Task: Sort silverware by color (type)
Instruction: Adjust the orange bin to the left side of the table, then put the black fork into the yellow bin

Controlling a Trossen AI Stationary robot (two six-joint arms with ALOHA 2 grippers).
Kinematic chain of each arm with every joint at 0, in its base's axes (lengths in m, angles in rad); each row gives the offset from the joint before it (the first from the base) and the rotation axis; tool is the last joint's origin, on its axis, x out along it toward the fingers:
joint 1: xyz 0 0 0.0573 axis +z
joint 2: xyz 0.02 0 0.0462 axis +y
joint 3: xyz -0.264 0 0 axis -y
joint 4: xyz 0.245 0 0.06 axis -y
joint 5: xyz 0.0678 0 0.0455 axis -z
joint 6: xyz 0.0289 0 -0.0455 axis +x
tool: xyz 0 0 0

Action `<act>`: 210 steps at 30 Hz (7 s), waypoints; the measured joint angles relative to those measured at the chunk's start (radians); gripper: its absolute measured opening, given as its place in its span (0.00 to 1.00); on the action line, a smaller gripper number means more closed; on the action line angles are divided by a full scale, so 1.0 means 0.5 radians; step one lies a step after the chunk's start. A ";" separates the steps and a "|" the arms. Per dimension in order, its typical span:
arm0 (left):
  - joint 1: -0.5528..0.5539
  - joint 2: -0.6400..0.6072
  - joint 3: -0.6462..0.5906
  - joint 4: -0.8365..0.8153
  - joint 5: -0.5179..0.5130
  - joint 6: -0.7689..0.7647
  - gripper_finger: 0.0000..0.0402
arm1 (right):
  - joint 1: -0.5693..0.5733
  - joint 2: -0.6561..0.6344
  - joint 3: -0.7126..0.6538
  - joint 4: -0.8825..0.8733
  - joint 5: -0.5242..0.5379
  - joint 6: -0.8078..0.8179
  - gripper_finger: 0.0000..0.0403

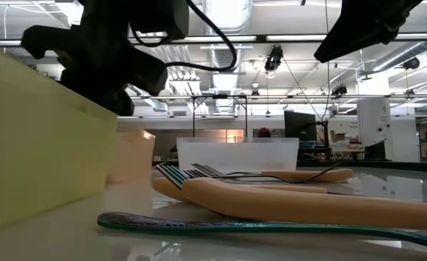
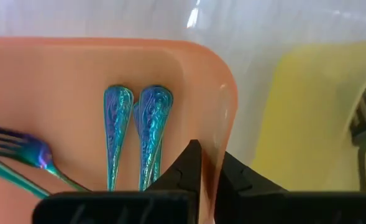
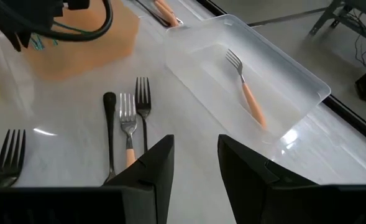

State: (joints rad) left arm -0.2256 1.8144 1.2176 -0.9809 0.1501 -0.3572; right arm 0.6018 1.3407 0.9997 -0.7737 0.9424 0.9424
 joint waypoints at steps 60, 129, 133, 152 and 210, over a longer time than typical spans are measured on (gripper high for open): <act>-0.279 0.003 0.609 0.799 -0.018 0.533 0.23 | 0.398 0.576 0.015 0.060 -2.743 0.996 0.29; -0.576 0.001 0.608 0.941 -2.547 -0.111 0.23 | -0.284 0.045 -0.011 0.993 -0.269 -1.151 0.02; -0.637 0.000 0.608 1.001 -3.092 -0.183 0.23 | -0.328 0.045 -0.011 1.172 -0.151 -1.399 0.02; -0.253 0.025 0.474 0.784 -2.715 -0.016 0.23 | -0.617 0.042 -0.011 1.664 -0.154 -1.893 0.02; 0.418 -0.658 -0.798 3.705 -1.188 0.892 0.07 | -0.945 0.194 0.017 2.007 -0.266 -2.238 0.02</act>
State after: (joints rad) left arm -0.0166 1.4853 0.8183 0.8715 -0.4440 0.0891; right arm 0.1291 1.4376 1.0080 0.2298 0.8095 -0.1764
